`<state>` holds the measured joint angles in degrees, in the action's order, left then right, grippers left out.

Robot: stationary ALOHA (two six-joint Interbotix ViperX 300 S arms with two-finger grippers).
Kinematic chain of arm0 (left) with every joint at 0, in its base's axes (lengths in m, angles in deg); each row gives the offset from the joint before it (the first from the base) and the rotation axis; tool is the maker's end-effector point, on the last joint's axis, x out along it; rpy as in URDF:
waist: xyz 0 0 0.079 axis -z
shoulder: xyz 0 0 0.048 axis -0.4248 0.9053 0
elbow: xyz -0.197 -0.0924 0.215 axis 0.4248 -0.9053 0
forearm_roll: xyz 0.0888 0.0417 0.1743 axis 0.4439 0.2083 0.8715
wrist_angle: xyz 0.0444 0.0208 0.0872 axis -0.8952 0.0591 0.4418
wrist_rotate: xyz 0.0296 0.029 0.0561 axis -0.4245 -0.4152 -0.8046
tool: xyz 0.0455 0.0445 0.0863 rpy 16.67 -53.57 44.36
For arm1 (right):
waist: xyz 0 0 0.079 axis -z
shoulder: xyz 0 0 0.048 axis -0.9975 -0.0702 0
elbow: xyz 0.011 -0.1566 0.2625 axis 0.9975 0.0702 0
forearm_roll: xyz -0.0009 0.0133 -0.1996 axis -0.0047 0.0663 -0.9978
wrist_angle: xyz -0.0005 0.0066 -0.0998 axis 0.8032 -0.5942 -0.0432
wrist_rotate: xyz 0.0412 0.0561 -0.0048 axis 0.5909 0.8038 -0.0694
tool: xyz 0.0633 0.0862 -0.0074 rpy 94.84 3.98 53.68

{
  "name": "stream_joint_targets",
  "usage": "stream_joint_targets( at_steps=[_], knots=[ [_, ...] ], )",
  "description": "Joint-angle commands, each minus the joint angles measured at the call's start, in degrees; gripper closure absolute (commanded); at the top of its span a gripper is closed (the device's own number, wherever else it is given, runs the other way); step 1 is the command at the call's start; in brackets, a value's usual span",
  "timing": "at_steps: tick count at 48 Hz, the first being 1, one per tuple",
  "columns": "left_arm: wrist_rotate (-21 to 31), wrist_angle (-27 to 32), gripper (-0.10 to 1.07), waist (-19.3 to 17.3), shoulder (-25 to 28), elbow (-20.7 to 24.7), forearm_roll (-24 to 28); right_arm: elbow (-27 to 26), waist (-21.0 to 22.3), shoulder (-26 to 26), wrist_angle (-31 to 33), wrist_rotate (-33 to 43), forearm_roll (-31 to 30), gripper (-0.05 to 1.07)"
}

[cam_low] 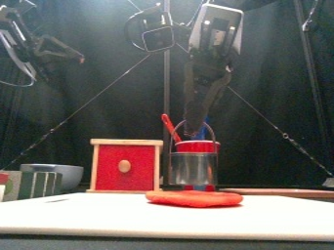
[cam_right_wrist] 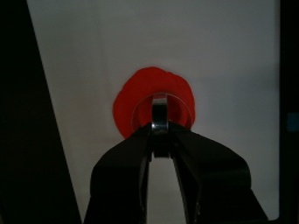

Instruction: Drop cookie cutter on dough

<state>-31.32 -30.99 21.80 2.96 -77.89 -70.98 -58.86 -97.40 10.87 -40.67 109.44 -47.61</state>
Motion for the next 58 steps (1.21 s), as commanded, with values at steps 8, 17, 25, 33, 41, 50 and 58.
stream_joint_targets(
  at_steps=[8, 17, 25, 33, 41, 50, 58],
  knots=[
    [0.0, -0.3, 0.90, 0.2, 0.4, 0.6, -0.1, -2.1, -0.5, 0.6, 0.1, 0.0, 0.4, 0.43],
    [0.0, -0.4, 0.90, 0.2, 0.4, 0.1, -0.2, -2.5, -0.6, 0.1, 0.1, 0.0, 0.3, 0.43],
    [0.0, -0.4, 0.90, 0.1, 0.4, -0.1, -0.2, -2.7, -0.8, -0.3, 0.1, -0.1, 0.1, 0.43],
    [0.1, -0.5, 0.90, 0.1, 0.4, -0.1, -0.1, -2.5, -0.6, -0.7, -0.1, -0.2, -0.3, 0.43],
    [0.1, -0.5, 0.90, 0.1, 0.4, -0.1, -0.1, -2.7, -0.6, -1.5, -0.1, 0.0, 0.3, 0.43],
    [0.1, -0.4, 0.90, 0.1, 0.4, -0.1, -0.2, -2.2, -0.5, -1.8, 0.0, 0.3, 0.1, 0.41],
    [0.1, -0.5, 0.90, 0.1, 0.4, -0.1, -0.2, -1.5, -0.5, -1.8, 0.4, 0.4, -0.5, 0.37]
  ],
)
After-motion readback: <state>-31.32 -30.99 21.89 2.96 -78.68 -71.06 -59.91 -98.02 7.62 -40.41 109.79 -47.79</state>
